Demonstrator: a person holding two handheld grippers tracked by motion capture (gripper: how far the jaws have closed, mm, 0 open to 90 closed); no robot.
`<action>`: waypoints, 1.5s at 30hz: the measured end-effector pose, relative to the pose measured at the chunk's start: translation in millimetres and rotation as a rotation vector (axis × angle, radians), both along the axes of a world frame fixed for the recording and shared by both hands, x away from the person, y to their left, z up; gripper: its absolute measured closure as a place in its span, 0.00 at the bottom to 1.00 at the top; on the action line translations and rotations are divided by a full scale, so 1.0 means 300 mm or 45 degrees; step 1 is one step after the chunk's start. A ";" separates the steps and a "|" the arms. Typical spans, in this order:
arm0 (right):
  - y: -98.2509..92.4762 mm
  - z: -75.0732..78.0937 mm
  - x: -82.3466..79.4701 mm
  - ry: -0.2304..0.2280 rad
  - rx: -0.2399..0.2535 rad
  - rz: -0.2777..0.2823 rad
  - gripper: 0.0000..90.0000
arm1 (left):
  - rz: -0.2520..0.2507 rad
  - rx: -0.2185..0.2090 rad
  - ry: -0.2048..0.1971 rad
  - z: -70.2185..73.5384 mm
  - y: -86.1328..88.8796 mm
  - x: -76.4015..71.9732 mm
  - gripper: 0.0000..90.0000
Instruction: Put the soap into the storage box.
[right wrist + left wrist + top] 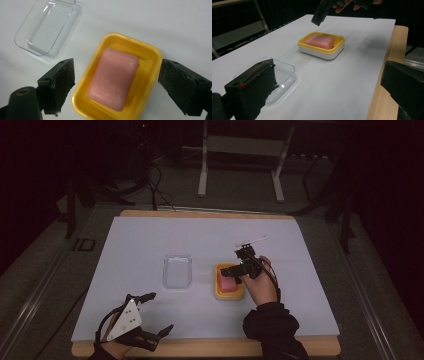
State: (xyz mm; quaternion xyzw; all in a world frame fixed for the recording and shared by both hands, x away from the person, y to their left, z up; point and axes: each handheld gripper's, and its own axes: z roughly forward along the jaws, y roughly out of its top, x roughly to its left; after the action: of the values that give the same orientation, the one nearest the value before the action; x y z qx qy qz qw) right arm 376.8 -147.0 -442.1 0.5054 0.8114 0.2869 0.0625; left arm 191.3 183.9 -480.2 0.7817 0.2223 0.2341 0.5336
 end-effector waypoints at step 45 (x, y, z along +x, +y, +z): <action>-0.434 -0.063 -0.153 -0.340 -0.060 0.106 0.15 | 0.009 0.009 0.001 -0.003 -0.002 -0.003 0.01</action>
State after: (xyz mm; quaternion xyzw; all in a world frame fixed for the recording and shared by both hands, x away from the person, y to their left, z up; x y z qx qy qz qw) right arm 331.0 -277.3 -461.0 0.4271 0.8227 0.3347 0.1698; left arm 190.3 183.3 -481.2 0.7829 0.2246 0.2363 0.5299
